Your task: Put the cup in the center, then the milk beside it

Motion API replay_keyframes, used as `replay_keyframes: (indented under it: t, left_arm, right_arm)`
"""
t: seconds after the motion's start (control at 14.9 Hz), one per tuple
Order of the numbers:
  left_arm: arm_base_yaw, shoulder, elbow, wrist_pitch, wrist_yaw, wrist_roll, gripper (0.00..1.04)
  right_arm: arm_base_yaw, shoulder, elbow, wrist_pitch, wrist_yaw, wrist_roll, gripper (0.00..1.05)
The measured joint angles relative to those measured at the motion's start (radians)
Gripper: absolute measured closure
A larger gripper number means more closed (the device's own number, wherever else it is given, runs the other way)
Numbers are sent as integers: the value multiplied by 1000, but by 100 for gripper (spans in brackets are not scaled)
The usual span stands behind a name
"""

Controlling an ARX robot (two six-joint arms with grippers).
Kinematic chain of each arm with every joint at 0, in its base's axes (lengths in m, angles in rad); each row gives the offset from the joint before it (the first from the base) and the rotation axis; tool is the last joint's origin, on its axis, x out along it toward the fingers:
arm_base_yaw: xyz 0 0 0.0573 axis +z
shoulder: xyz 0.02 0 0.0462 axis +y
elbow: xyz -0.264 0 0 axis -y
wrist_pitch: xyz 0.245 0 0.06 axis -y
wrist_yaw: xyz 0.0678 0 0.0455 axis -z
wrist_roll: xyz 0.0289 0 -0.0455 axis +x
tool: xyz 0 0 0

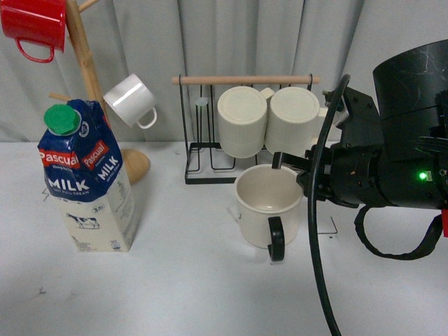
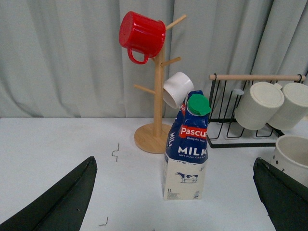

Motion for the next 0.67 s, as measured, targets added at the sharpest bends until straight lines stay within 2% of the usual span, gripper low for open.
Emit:
replay_keyframes:
  t: [0.4,0.67]
  left_arm:
    - [0,0,0,0,0,0,7]
    - [0,0,0,0,0,0,7]
  right_arm:
    - [6,8,7,-35,-53,-43,102]
    - [-8,-23,-28,-46,-72,-67,61]
